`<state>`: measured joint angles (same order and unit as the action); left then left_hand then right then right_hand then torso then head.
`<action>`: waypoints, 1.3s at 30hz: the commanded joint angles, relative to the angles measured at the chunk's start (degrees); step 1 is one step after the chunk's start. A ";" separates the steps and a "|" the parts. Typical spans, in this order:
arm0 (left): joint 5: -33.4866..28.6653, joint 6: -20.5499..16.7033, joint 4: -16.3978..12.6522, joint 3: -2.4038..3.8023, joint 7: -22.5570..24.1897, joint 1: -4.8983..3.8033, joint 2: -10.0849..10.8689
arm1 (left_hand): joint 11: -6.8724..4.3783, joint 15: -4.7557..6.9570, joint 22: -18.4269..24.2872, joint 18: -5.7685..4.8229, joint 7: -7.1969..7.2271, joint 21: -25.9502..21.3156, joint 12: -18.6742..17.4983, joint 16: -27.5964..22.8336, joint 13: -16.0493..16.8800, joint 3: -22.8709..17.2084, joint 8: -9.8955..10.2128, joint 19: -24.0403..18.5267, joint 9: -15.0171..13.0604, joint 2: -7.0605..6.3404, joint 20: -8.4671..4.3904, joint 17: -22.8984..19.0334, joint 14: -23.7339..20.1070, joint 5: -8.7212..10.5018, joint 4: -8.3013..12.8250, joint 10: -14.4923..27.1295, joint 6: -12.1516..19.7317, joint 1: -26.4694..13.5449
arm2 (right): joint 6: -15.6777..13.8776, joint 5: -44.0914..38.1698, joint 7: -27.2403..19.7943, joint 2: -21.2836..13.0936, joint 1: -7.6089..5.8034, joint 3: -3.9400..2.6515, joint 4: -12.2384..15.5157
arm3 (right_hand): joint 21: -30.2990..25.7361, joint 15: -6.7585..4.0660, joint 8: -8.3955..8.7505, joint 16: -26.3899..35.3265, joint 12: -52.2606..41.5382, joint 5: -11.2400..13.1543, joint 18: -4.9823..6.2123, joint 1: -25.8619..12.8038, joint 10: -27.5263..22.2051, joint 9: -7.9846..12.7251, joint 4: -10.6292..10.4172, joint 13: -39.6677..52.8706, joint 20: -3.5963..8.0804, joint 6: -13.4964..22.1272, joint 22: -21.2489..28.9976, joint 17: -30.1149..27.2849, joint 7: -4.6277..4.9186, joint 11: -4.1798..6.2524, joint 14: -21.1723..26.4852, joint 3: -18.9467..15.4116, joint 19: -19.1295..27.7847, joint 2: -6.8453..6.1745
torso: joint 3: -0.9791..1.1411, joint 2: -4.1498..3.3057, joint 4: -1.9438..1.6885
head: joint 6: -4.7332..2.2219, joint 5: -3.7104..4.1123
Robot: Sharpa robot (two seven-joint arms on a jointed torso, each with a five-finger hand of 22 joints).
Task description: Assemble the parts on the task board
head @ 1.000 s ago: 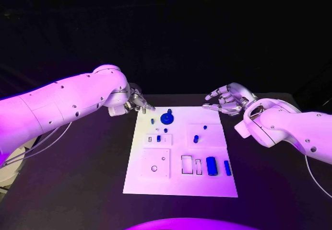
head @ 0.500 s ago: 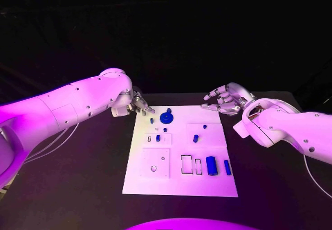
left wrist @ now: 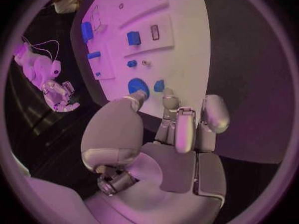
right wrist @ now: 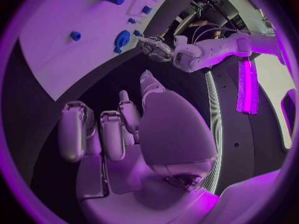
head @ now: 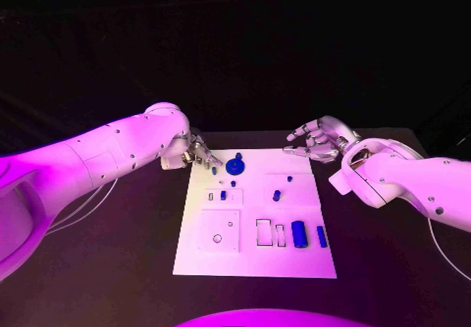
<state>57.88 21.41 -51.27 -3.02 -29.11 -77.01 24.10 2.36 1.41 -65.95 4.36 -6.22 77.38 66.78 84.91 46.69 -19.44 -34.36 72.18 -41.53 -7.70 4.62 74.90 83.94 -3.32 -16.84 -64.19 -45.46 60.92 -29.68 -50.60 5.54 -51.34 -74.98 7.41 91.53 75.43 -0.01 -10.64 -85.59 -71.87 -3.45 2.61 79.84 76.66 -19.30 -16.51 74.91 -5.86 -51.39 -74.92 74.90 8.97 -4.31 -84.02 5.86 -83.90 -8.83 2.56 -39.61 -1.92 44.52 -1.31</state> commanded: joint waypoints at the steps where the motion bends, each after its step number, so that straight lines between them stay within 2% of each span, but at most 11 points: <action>1: 0.07 0.19 0.47 -0.08 2.05 0.15 -0.33 | 0.12 -0.48 -0.07 1.08 -0.40 -0.18 -0.35 0.39 -0.10 0.41 0.44 0.09 0.23 0.45 0.51 6.22 2.10 0.15 0.08 0.48 -0.15 0.44 | -0.09 -0.66 -1.08 0.13 0.03 -0.01 0.06 | -0.51 -0.03 -0.29 0.36 0.28 -0.03 0.63 -0.36 -0.41 -0.06 -0.03 0.09 -0.09 0.38 -7.35 6.94 0.06 0.08 -3.70 -0.31 0.40 0.30 | -0.03 0.05 -0.01 | -0.15 -0.05; 10: 0.04 0.58 1.22 -0.31 2.38 0.42 -0.82 | 0.15 -0.53 -0.19 1.07 -0.42 -0.13 -0.26 0.46 -0.11 0.36 0.62 0.14 0.52 0.77 0.58 6.29 2.11 0.13 0.20 0.54 -0.37 0.96 | -0.22 -0.65 -1.16 0.27 0.03 -0.01 0.06 | -2.17 -0.08 -0.41 1.16 0.82 -0.02 0.96 -0.26 -0.71 -0.08 0.01 -0.38 -0.05 0.40 -6.50 5.78 0.02 0.13 -3.33 -0.38 1.07 0.37 | 0.01 0.08 -0.05 | -0.08 0.15; 15: -0.01 0.71 1.51 -0.40 2.49 0.61 -1.04 | 0.15 -0.55 -0.20 1.07 -0.42 -0.13 -0.20 0.50 -0.16 0.31 0.74 0.12 0.76 0.93 0.63 6.29 2.10 0.14 0.25 0.60 -0.59 1.57 | -0.77 -0.50 -1.58 0.37 0.03 -0.01 0.04 | -16.00 -0.35 -1.14 8.24 9.71 -0.01 3.34 0.20 -6.15 -0.21 -0.03 -8.02 0.21 0.89 0.83 -2.62 -0.13 0.33 -0.59 -0.79 6.11 0.62 | -0.04 0.03 -0.05 | -0.07 0.22; 17: -0.06 0.65 1.60 -0.42 2.50 0.66 -1.05 | 0.15 -0.56 -0.18 1.09 -0.42 -0.15 -0.16 0.52 -0.15 0.24 0.81 0.08 0.89 1.09 0.66 6.30 2.09 0.12 0.25 0.62 -0.71 1.91 | -1.13 -0.37 -1.82 0.39 0.03 -0.01 0.02 | -26.28 -0.27 -1.51 14.09 16.66 0.01 4.95 0.61 -10.58 -0.29 -0.06 -14.02 0.21 1.23 6.49 -8.64 -0.14 0.22 1.71 -0.71 9.74 0.81 | -0.02 0.05 0.00 | -0.05 0.20; 19: -0.13 0.57 1.73 -0.43 2.53 0.70 -1.05 | 0.16 -0.57 -0.26 1.08 -0.42 -0.12 -0.13 0.53 -0.24 0.09 0.95 0.11 1.11 1.34 0.68 6.25 2.06 0.11 0.27 0.69 -0.83 2.47 | -1.59 -0.12 -2.14 0.40 0.03 -0.01 -0.01 | -48.18 0.22 -2.04 30.02 28.77 0.05 7.85 1.32 -17.58 -0.43 -0.05 -24.59 -0.25 1.95 19.06 -23.34 0.35 -0.12 8.69 -0.31 17.93 1.04 | 0.00 0.07 -0.01 | -0.03 0.19; 20: -0.18 0.53 1.78 -0.44 2.53 0.72 -1.04 | 0.16 -0.57 -0.26 1.08 -0.42 -0.12 -0.09 0.55 -0.20 0.06 0.97 0.11 1.15 1.40 0.69 6.28 2.07 0.12 0.28 0.66 -0.85 2.59 | -1.69 0.02 -2.32 0.41 0.03 -0.01 -0.04 | -51.19 0.71 -2.32 38.71 31.62 0.02 7.87 1.66 -18.16 -0.48 -0.06 -27.42 -0.56 2.27 21.43 -30.14 0.60 -0.42 12.16 -0.03 18.83 1.18 | 0.00 0.08 0.00 | -0.03 0.19; 22: -0.28 0.34 1.90 -0.45 2.52 0.74 -1.05 | 0.15 -0.57 -0.28 1.08 -0.43 -0.12 -0.06 0.56 -0.20 -0.02 1.02 0.11 1.23 1.53 0.70 6.29 2.07 0.12 0.27 0.66 -0.90 2.80 | -1.40 0.68 -2.88 0.45 0.02 -0.01 -0.14 | -59.68 1.65 -3.09 50.35 42.40 0.17 7.89 2.33 -17.13 -0.53 0.12 -38.89 -1.68 2.46 29.12 -33.84 0.49 -0.88 14.96 1.17 20.56 1.37 | -0.02 0.08 -0.02 | -0.06 0.20; 25: -0.34 0.29 1.99 -0.45 2.47 0.76 -1.07 | 0.16 -0.58 -0.24 1.09 -0.44 -0.15 -0.04 0.58 -0.29 -0.23 1.15 0.05 1.43 1.84 0.72 6.27 2.06 0.11 0.27 0.73 -1.00 3.28 | -1.05 1.64 -3.70 0.52 0.02 -0.01 -0.24 | -68.64 3.45 -2.04 65.24 55.95 0.00 7.75 2.87 -13.86 0.31 0.08 -53.73 -3.78 1.34 38.98 -40.36 1.57 -2.26 18.53 3.48 22.24 0.87 | -0.03 0.07 -0.07 | -0.08 0.25; 30: -0.40 0.16 2.06 -0.46 2.41 0.78 -1.09 | 0.15 -0.58 -0.27 1.09 -0.42 -0.14 0.01 0.57 -0.33 -0.49 1.18 0.05 1.61 2.19 0.73 6.19 2.01 0.12 0.29 0.76 -1.24 3.80 | -0.54 3.18 -4.81 0.62 0.02 -0.01 -0.38 | -71.89 5.85 -0.27 74.75 62.91 0.04 7.94 2.94 -12.14 1.32 0.34 -62.37 -6.52 0.86 48.76 -46.62 2.65 -3.72 22.57 4.74 26.62 0.28 | -0.02 0.07 -0.05 | -0.04 0.26; 34: -0.83 -0.03 2.03 -0.46 2.34 0.79 -1.04 | 0.01 -0.49 -0.38 1.09 -0.23 -0.11 0.21 0.64 -0.24 -1.13 0.99 0.09 1.80 2.81 0.72 6.23 2.03 0.12 0.35 0.67 -1.86 4.87 | -0.40 3.87 -5.14 0.67 0.02 -0.01 -0.49 | -71.91 6.73 0.74 78.07 65.03 0.05 7.94 2.85 -11.80 1.86 0.54 -65.90 -7.38 0.90 54.21 -49.74 3.17 -4.33 23.55 4.96 28.21 0.07 | -0.05 0.07 -0.05 | -0.02 0.25; 39: -1.35 -0.17 2.02 -0.46 2.32 0.79 -0.98 | -0.29 -0.22 -0.57 1.07 0.07 -0.06 0.32 0.74 -0.44 -3.53 0.93 0.15 2.21 3.84 0.56 6.23 2.04 0.14 0.84 0.72 -2.01 8.10 | -0.40 4.39 -5.26 0.69 0.02 -0.01 -0.58 | -71.90 6.93 1.12 78.78 65.47 0.04 7.94 2.75 -11.87 2.04 0.59 -66.80 -7.58 1.10 55.70 -50.57 3.43 -4.57 23.63 4.89 28.45 0.02 | -0.03 0.08 -0.10 | 0.04 0.26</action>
<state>57.46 21.27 -49.21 -3.50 -27.30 -76.23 23.19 2.20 1.21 -66.46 4.36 -6.34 77.38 66.77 85.35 46.27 -22.57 -33.41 72.25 -39.38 -3.95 4.96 74.94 84.14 -3.32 -16.11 -63.62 -47.23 68.47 -30.62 -47.34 1.92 -50.72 -74.98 7.42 90.96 3.63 6.64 -9.74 -7.15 -6.64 -3.45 9.89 82.76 64.80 -17.36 -16.12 8.21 -13.44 -50.21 -19.38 24.43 12.03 -8.60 -60.57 10.54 -55.83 -8.26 2.53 -39.53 -1.98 44.52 -1.04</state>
